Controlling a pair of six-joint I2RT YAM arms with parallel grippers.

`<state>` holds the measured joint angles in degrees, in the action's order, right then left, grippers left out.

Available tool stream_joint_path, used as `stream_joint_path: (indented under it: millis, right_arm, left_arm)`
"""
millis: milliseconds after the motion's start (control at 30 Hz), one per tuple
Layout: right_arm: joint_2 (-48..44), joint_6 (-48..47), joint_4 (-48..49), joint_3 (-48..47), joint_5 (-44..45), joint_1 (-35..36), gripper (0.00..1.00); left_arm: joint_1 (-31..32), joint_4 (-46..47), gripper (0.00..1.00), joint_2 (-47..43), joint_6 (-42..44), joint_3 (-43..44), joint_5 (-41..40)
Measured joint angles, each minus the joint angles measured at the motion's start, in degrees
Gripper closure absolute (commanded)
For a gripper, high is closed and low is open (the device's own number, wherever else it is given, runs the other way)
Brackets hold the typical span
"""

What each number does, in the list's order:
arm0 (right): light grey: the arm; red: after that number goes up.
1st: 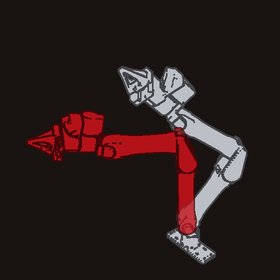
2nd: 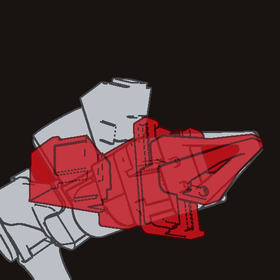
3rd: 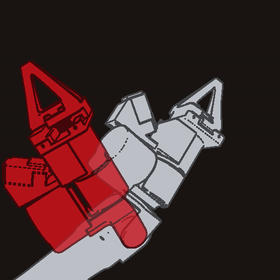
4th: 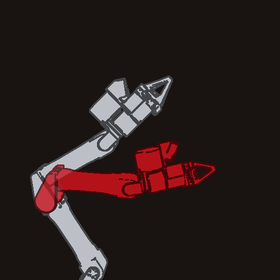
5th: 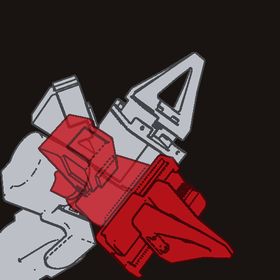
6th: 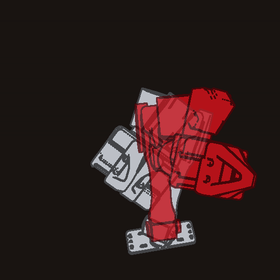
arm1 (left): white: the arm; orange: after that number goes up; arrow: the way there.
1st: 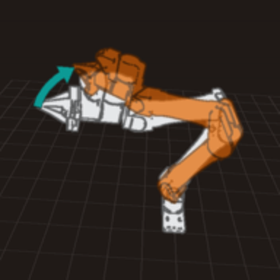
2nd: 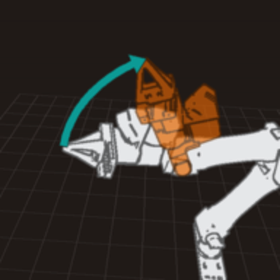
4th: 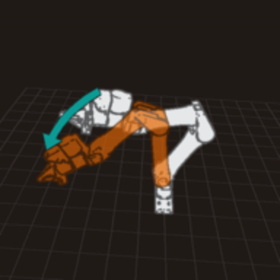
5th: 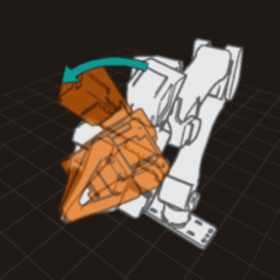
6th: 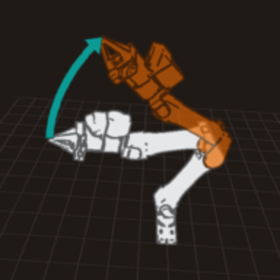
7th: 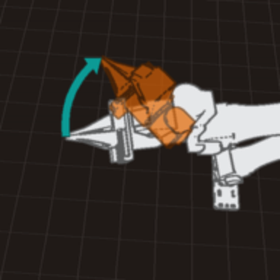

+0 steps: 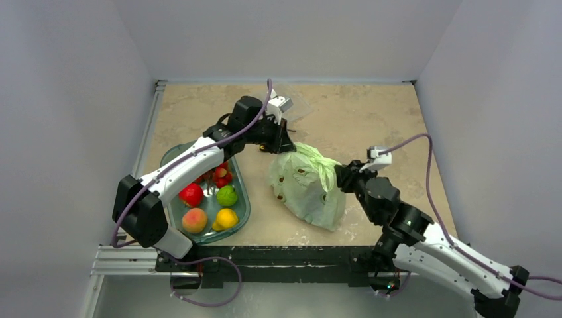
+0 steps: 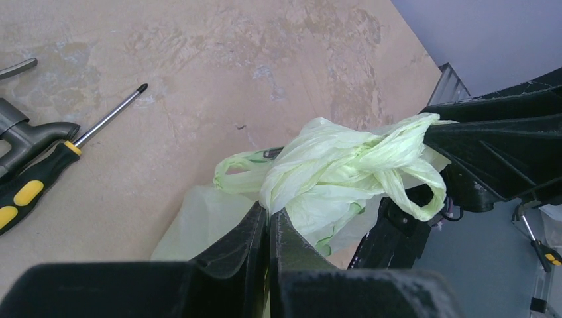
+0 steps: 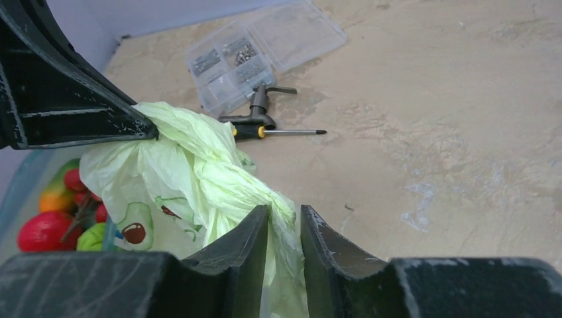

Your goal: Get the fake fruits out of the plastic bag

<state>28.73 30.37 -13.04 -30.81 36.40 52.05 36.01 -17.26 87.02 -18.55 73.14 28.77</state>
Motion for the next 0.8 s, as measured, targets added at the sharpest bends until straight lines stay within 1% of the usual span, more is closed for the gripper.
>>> stream_joint_path:
  millis: [100, 200, 267, 300, 333, 367, 467, 600, 633, 700, 767, 800]
  right_arm:
    - [7.8, -3.0, -1.0, -4.7, -0.6, 0.0, 0.57]
    - [14.9, -5.8, -2.7, -9.2, -1.7, 0.0, 0.40]
    - [18.4, -7.8, -2.8, -11.2, -2.9, 0.0, 0.26]
    - [20.0, -8.9, -2.7, -11.8, -3.5, 0.0, 0.21]
    - [21.4, -9.9, -2.6, -12.3, -4.5, 0.0, 0.04]
    - [22.7, -10.9, -2.5, -12.8, -5.3, 0.0, 0.02]
    - [26.5, -13.0, -2.6, -14.6, -6.9, 0.0, 0.01]
    - [30.8, -14.4, -2.8, -16.9, -6.6, 0.0, 0.11]
    - [31.5, -14.4, -3.0, -17.2, -6.0, 0.0, 0.15]
    - [31.9, -14.1, -3.3, -17.3, -5.2, 0.0, 0.26]
    - [30.7, -13.4, -3.0, -17.0, -4.6, 0.0, 0.36]
    - [29.3, -12.9, -2.4, -16.4, -4.4, 0.0, 0.40]
  left_arm:
    - [-0.2, 0.0, 1.00, 0.1, 0.0, 0.0, -0.1]
    - [-0.2, 0.0, 1.00, 0.1, 0.1, 0.0, 0.0]
    - [-0.2, 0.0, 1.00, 0.1, 0.1, 0.0, 0.2]
    - [-0.2, 0.0, 1.00, 0.2, 0.1, 0.0, 0.4]
    - [-0.2, 0.0, 1.00, 0.2, 0.1, 0.0, 0.6]
    - [-0.1, 0.0, 1.00, 0.2, 0.1, 0.0, 0.7]
    - [0.0, 0.0, 1.00, 0.3, 0.1, 0.0, 1.1]
    - [0.0, -0.1, 1.00, 0.3, 0.1, 0.0, 1.5]
    - [0.0, 0.0, 1.00, 0.3, 0.1, 0.0, 1.5]
    - [0.0, 0.0, 1.00, 0.3, 0.1, 0.0, 1.5]
    - [0.0, 0.0, 1.00, 0.3, 0.1, 0.0, 1.5]
    - [0.0, 0.0, 1.00, 0.3, 0.0, 0.0, 1.5]
